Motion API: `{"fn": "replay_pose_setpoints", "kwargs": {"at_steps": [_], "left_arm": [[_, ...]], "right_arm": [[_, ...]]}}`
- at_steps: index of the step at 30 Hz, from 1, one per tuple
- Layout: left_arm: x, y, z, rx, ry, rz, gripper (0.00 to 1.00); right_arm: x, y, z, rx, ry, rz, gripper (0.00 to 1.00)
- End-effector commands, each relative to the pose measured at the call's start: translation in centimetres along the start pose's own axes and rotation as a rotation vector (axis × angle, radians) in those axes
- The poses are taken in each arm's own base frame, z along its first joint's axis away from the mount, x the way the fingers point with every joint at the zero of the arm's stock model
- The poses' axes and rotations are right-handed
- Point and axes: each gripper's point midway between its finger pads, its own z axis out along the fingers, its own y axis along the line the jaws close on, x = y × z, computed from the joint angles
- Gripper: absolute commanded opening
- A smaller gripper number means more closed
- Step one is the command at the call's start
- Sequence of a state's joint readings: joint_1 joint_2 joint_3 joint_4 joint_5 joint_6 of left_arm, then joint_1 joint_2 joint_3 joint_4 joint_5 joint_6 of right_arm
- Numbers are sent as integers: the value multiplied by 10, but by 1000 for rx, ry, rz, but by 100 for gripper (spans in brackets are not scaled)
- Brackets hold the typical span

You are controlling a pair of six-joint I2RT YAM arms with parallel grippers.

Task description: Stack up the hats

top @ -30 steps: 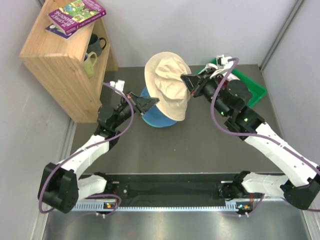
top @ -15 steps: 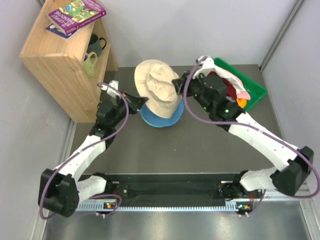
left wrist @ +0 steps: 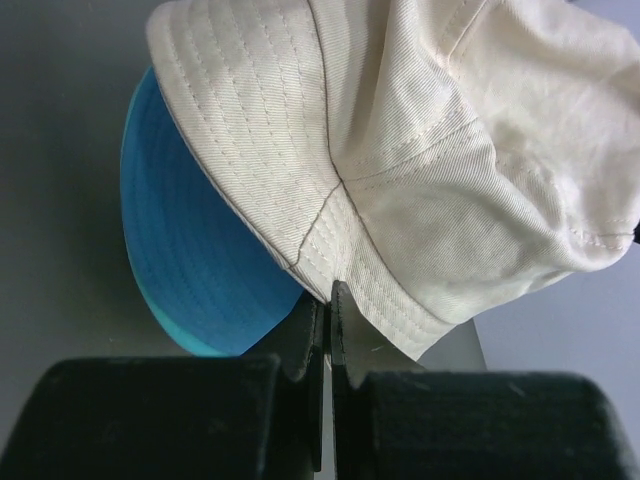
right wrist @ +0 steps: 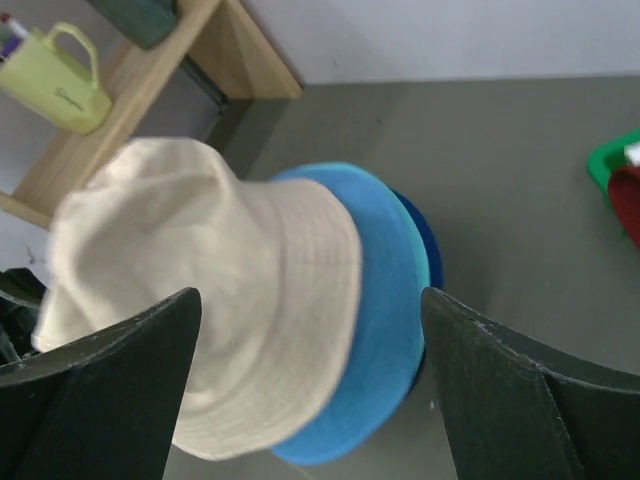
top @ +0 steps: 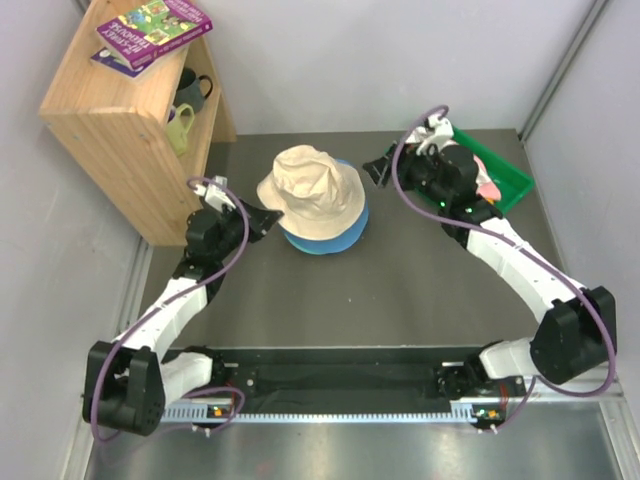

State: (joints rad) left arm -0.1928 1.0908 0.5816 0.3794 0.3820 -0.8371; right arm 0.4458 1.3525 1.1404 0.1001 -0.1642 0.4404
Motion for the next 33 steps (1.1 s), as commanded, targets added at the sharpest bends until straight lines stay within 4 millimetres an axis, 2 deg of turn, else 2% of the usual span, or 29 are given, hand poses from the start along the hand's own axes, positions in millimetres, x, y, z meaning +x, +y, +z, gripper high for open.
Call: {"fn": "replay_pose_setpoints", "kwargs": {"at_steps": [1, 5, 9, 10, 17, 22, 26, 27, 30, 31, 33], "left_arm": [[9, -4, -4, 83, 10, 37, 0], [14, -4, -7, 105, 16, 58, 0], [15, -3, -6, 105, 24, 78, 0], [15, -4, -7, 107, 26, 81, 0], [19, 1, -5, 98, 38, 74, 0], [17, -1, -4, 109, 34, 78, 0], [18, -2, -2, 118, 41, 77, 0], [18, -3, -2, 123, 47, 78, 0], [19, -5, -1, 131, 62, 79, 0], [19, -4, 0, 129, 64, 79, 0], [19, -4, 0, 128, 63, 85, 0]], "right_arm": [[11, 14, -12, -207, 12, 100, 89], [41, 2, -12, -244, 43, 189, 88], [60, -1, -10, -315, 53, 268, 87], [55, 2, -9, -341, 30, 274, 87], [70, -4, 7, -383, 44, 294, 87], [71, -1, 13, -438, 52, 317, 85], [73, 4, 11, -506, 43, 364, 76], [68, 9, 9, -540, 21, 356, 74], [67, 13, 6, -577, 20, 401, 61], [67, 13, 6, -580, 17, 403, 50], [68, 12, 6, -576, 19, 408, 38]]}}
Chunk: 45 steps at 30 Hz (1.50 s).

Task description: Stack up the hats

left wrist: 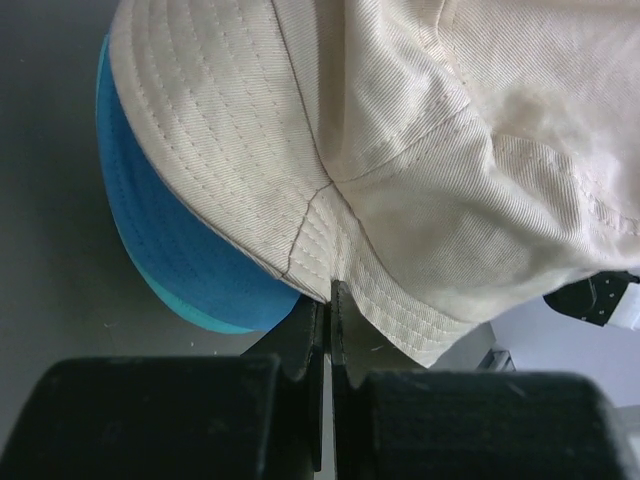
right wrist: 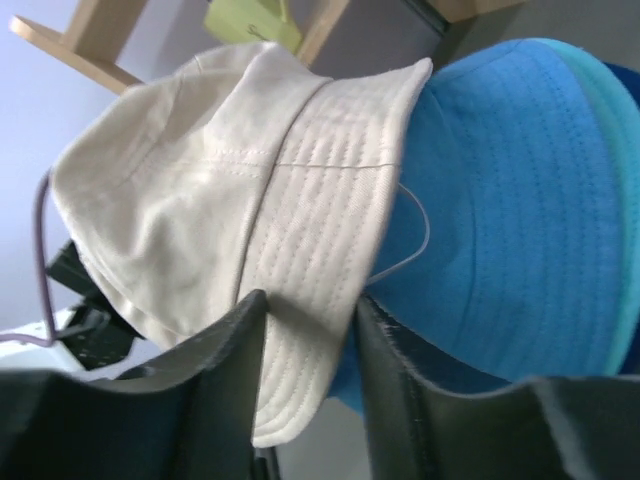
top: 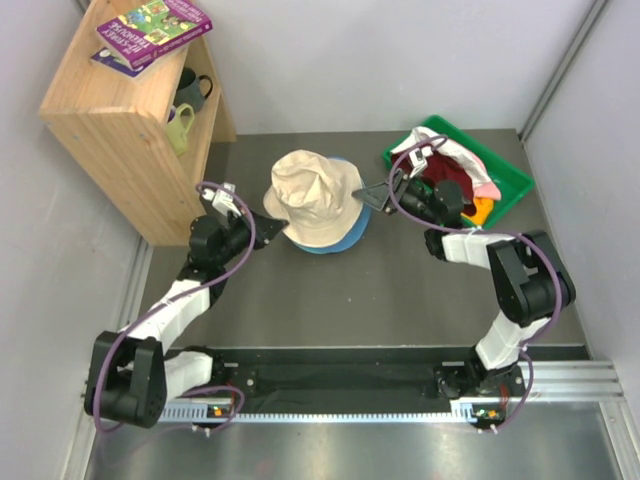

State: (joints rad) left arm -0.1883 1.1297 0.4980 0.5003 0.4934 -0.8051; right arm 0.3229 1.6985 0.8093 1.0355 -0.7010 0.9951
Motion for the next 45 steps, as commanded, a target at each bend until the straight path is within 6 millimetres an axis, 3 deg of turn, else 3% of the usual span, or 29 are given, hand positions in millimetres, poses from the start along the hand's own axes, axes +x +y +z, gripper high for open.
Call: {"fn": "replay_pose_setpoints", "kwargs": {"at_steps": [1, 3, 5, 10, 11, 17, 18, 22, 31, 39, 45], "left_arm": [[-11, -12, 3, 52, -14, 56, 0], [-11, -12, 3, 53, -15, 60, 0], [-11, -12, 3, 53, -17, 62, 0], [-14, -8, 2, 28, -31, 69, 1], [-15, -9, 1, 25, -37, 72, 14], [-17, -5, 3, 21, -56, 64, 44], [-19, -6, 4, 27, -67, 67, 55], [-28, -10, 6, 50, -103, 62, 64], [-47, 3, 16, 35, -182, 21, 63], [-57, -7, 23, 130, -235, -13, 59], [-60, -10, 27, 151, -234, -18, 43]], "right_arm": [[-13, 27, -3, -116, -36, -40, 27], [-13, 26, -3, -109, -38, -39, 17], [-12, 16, -4, -74, -36, -20, 1], [-12, -14, -17, 33, -71, 23, 0], [-11, -16, -18, 41, -74, 25, 0], [-4, -33, -21, 86, -71, 45, 0], [-4, -35, -20, 91, -70, 43, 0], [-8, -40, -18, 124, -66, 27, 0], [-9, -54, -18, 193, -52, -9, 0], [-8, -59, -17, 212, -45, -10, 0], [-8, -64, -19, 248, -36, -29, 0]]}}
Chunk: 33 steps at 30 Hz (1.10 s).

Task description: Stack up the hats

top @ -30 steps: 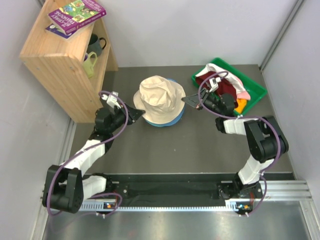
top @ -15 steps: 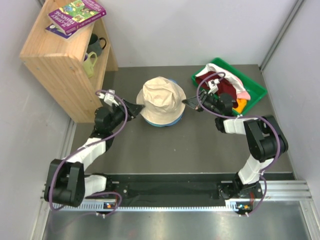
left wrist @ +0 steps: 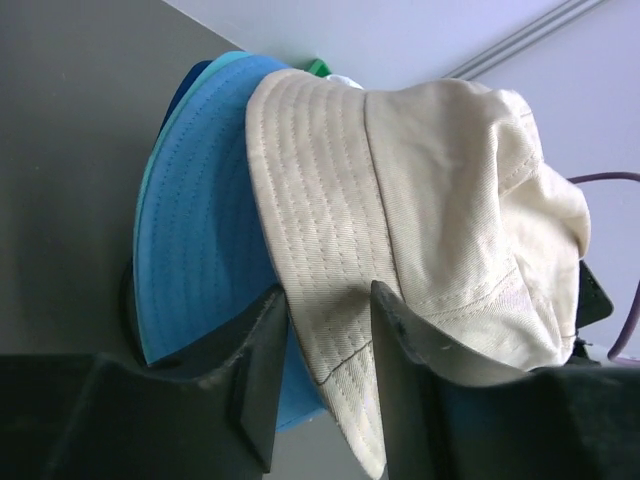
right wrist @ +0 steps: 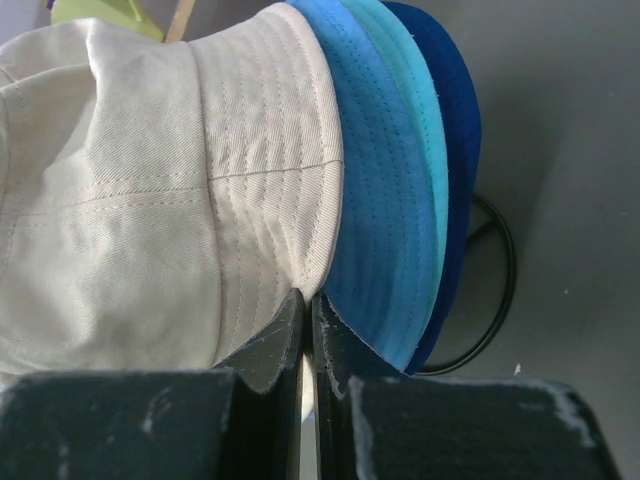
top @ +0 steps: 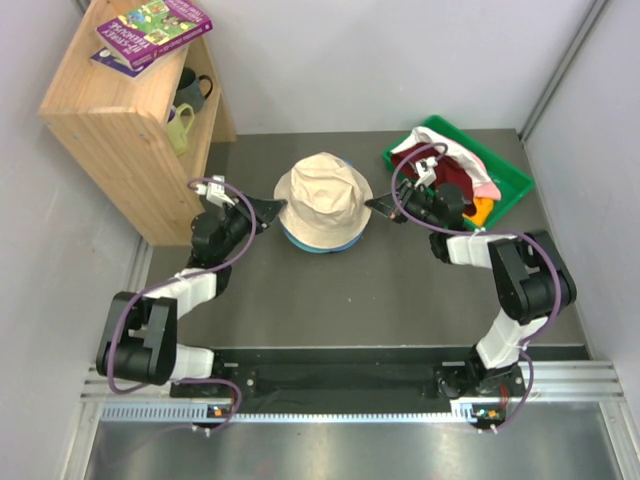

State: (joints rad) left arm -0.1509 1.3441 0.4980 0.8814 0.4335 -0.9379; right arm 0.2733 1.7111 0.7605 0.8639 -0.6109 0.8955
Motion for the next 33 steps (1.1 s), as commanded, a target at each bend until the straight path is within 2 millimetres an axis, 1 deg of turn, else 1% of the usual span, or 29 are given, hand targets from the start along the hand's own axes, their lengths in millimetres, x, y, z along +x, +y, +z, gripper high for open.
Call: {"fn": "replay_pose_setpoints", "kwargs": {"at_steps": [1, 3, 4, 6, 7, 14, 16, 17, 18, 20, 21, 23, 24, 26, 28, 29, 30, 31, 32, 33], "left_arm": [[-19, -23, 6, 100, -53, 33, 34], [-18, -19, 7, 88, -51, 26, 22], [-15, -14, 8, 68, -45, 18, 11], [-13, -7, 7, 47, -45, 14, 2], [-10, -2, 8, 30, -39, 7, 0], [-5, 44, 6, -115, -38, -58, 0], [0, 55, 8, -134, -21, -70, 0], [1, 59, 8, -144, -16, -74, 0], [1, 61, 10, -145, -13, -71, 0], [9, 71, 11, -160, 18, -79, 0], [13, 79, 13, -183, 33, -83, 0], [18, 88, 14, -214, 52, -87, 0], [23, 96, 14, -241, 68, -87, 0], [26, 106, 12, -276, 75, -78, 0], [28, 111, 12, -300, 89, -74, 0], [28, 110, 13, -293, 99, -59, 0], [23, 106, 18, -279, 99, -46, 0], [23, 104, 19, -274, 109, -39, 0], [20, 101, 22, -263, 116, -21, 0], [14, 91, 29, -228, 122, -2, 0]], "right_arm": [[-20, 2, 3, 21, -38, -74, 0], [-19, -1, 3, 41, -34, -76, 0], [-19, -3, 3, 50, -32, -81, 0], [-20, -4, 2, 65, -38, -88, 0], [-19, -6, 2, 78, -32, -92, 0], [-18, -27, 0, 182, -28, -106, 0], [-18, -27, 1, 196, -26, -121, 0], [-17, -31, 1, 213, -21, -119, 0], [-17, -32, 1, 218, -21, -123, 0], [-16, -34, 1, 229, -20, -129, 0], [-14, -36, 2, 238, -13, -129, 0], [-12, -40, 2, 256, -10, -137, 0], [-10, -42, 1, 266, -6, -136, 0], [-9, -47, 0, 283, -4, -145, 0], [-4, -49, -1, 306, 12, -162, 0], [-5, -45, -2, 306, 10, -177, 0], [4, -43, -2, 315, 34, -184, 0], [6, -41, -3, 325, 37, -206, 0], [5, -31, -5, 313, 34, -221, 0], [17, -26, -6, 305, 57, -222, 0]]}}
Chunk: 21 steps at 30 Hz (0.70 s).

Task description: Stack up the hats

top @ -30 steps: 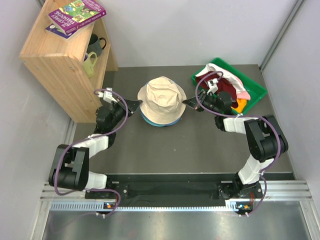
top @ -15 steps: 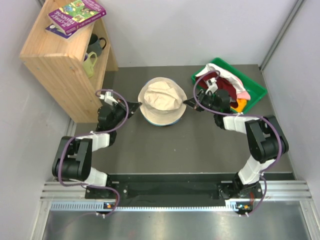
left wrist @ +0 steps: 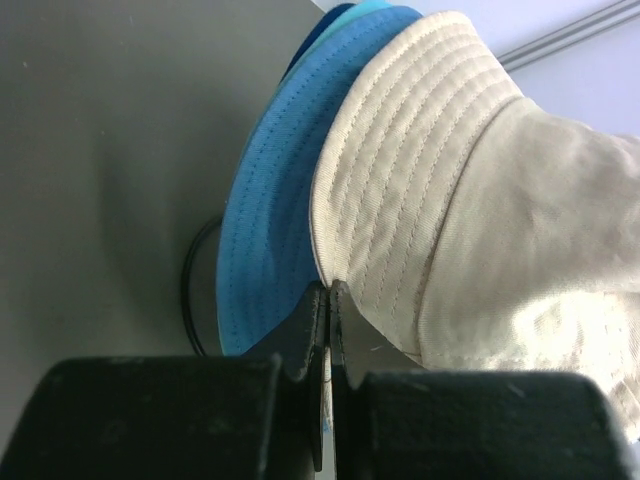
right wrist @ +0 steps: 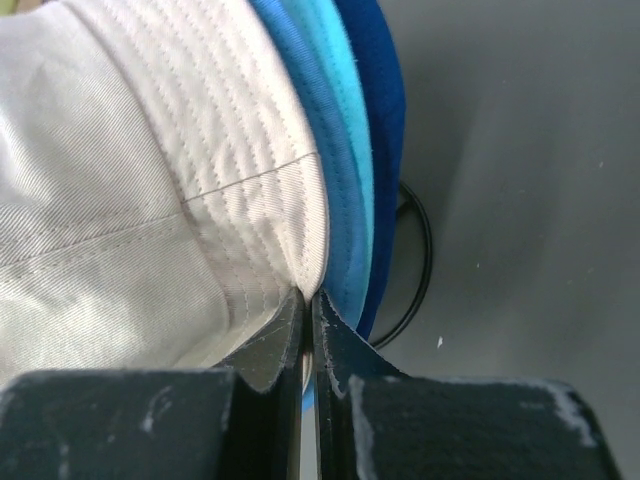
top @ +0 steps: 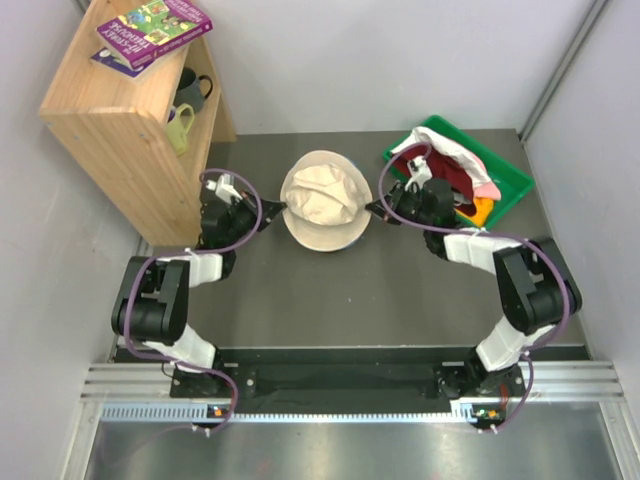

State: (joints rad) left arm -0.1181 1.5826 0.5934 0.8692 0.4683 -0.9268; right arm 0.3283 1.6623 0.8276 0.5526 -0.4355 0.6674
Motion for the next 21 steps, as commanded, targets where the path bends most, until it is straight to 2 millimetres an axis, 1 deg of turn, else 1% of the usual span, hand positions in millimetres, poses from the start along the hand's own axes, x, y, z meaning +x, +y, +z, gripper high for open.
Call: {"fn": "replay_pose_setpoints", "kwargs": {"at_steps": [1, 2, 3, 4, 5, 6, 7, 8, 9, 10, 11, 12, 13, 14, 15, 17, 18, 19, 21], "left_arm": [[-7, 28, 10, -107, 39, 68, 0], [-7, 27, 12, -104, 61, 90, 0], [-13, 16, 19, -63, 77, 114, 0], [-15, 13, 23, -51, 85, 130, 0], [-22, 6, 29, -26, 93, 165, 0], [-19, 8, 33, -20, 114, 172, 0], [-18, 5, 35, 5, 139, 181, 0], [-18, 3, 38, 20, 152, 207, 0], [-20, 1, 43, 31, 166, 216, 0], [-18, -2, 44, 57, 187, 229, 0], [-20, -5, 46, 74, 189, 258, 0], [-19, -5, 47, 82, 200, 266, 0], [-18, -5, 48, 88, 206, 275, 0], [-18, -5, 48, 97, 212, 298, 0], [-18, -6, 48, 104, 217, 310, 0], [-16, -10, 48, 131, 230, 337, 0], [-16, -10, 47, 137, 233, 343, 0], [-16, -11, 47, 145, 236, 348, 0], [-14, -13, 47, 165, 249, 358, 0]], "right_arm": [[13, 3, -12, 89, 25, -86, 0], [16, 12, -17, 70, 24, -94, 0], [23, 22, -18, 52, 41, -100, 0], [27, 27, -21, 45, 53, -109, 0], [31, 35, -26, 34, 63, -119, 2], [36, 42, -28, 20, 82, -127, 5], [40, 47, -32, -4, 101, -128, 9], [42, 52, -38, -20, 107, -123, 25], [39, 56, -42, -28, 104, -120, 34], [36, 56, -46, -24, 98, -124, 41], [28, 63, -53, -30, 82, -136, 51], [18, 63, -58, -28, 60, -140, 55], [12, 69, -62, -47, 51, -155, 58], [0, 77, -69, -68, 22, -170, 60], [-17, 79, -74, -76, -9, -179, 62], [-31, 90, -80, -129, -32, -218, 63], [-50, 94, -82, -145, -68, -241, 64], [-55, 97, -82, -171, -65, -258, 64], [-75, 98, -77, -202, -96, -281, 64]]}}
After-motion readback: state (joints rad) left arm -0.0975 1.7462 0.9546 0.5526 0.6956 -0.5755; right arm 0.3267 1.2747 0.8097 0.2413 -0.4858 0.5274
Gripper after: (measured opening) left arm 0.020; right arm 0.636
